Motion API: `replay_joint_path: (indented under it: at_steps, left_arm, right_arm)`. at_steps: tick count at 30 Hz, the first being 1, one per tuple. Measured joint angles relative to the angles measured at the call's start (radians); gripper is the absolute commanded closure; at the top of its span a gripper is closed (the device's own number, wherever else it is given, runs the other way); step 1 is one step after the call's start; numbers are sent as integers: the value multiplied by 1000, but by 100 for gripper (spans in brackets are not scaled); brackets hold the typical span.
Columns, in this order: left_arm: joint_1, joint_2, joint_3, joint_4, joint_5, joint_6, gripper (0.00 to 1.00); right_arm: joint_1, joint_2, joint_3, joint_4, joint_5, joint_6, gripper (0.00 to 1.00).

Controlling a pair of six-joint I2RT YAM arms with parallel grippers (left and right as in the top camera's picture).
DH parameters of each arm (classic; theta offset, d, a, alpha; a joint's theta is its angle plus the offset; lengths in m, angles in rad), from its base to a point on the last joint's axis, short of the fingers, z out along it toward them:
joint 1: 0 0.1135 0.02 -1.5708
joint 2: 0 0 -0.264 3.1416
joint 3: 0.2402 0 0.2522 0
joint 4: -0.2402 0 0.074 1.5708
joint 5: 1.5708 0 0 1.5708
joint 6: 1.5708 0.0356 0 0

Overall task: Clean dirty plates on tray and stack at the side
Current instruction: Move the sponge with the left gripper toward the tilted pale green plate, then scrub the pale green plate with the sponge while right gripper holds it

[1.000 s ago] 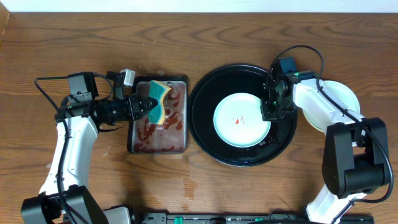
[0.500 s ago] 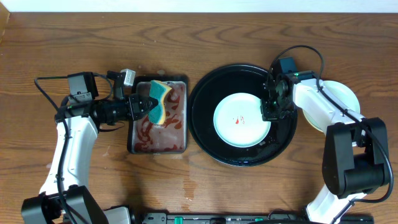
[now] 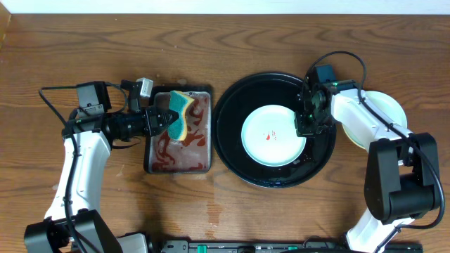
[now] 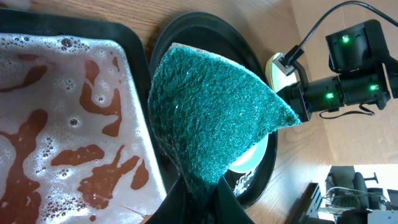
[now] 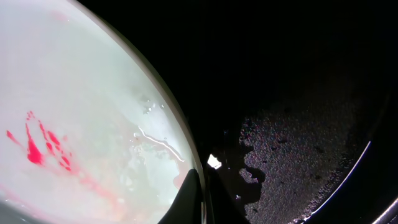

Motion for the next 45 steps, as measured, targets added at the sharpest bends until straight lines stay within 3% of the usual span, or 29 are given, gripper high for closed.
replay_joint_path:
  at_steps: [15, 19, 30, 38, 45]
  left_arm:
    - [-18, 0, 0, 79, -13, -27, 93]
    - [-74, 0, 0, 159, -142, -130, 93]
    - [-324, 9, 0, 226, -689, -418, 93]
    - [-402, 114, 146, 79, -805, -478, 93]
    - [-570, 128, 225, 87, -824, -499, 93]
  right_arm:
    - [0, 0, 0, 0, 0, 0, 99]
    - [0, 0, 0, 0, 0, 0, 99]
    - [0, 0, 0, -2, 0, 0, 99]
    - [0, 0, 0, -3, 0, 0, 99]
    - [0, 0, 0, -8, 0, 0, 99]
